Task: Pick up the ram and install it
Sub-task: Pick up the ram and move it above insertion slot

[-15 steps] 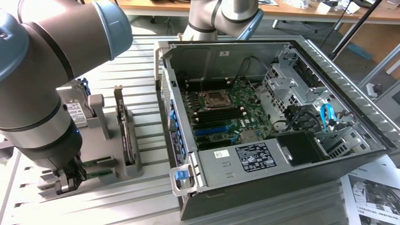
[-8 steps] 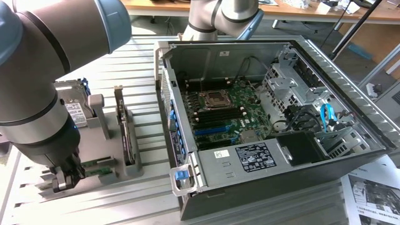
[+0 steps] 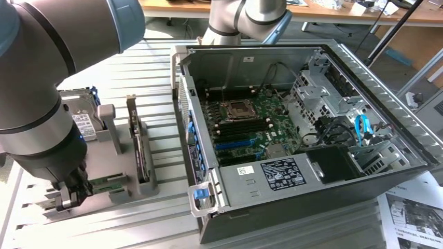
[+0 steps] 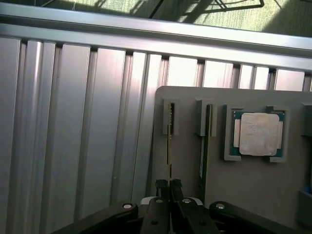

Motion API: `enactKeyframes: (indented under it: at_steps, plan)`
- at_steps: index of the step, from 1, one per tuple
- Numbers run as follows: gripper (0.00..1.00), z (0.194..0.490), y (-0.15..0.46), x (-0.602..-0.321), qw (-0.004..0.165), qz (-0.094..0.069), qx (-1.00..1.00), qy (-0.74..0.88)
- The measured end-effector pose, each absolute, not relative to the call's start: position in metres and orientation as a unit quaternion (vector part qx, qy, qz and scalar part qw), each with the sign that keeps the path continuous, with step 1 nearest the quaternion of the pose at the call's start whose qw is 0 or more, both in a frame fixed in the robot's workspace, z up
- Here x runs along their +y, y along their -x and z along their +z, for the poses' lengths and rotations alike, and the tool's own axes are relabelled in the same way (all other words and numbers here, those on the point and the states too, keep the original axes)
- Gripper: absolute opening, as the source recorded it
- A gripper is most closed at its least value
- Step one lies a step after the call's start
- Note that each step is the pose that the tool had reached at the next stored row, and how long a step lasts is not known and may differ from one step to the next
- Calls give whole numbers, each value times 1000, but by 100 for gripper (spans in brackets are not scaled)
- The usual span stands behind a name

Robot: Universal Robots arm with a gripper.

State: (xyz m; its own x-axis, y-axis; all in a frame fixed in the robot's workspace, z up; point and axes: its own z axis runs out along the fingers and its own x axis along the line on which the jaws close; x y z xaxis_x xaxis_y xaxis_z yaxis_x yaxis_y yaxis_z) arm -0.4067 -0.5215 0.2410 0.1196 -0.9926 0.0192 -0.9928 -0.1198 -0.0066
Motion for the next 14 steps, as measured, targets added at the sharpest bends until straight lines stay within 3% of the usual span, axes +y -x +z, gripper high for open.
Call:
enactKeyframes:
  at_steps: [9, 14]
  plan:
    - [13, 265, 407, -522, 4, 9, -663, -748]
    - [13, 330, 407, -522, 4, 9, -663, -748]
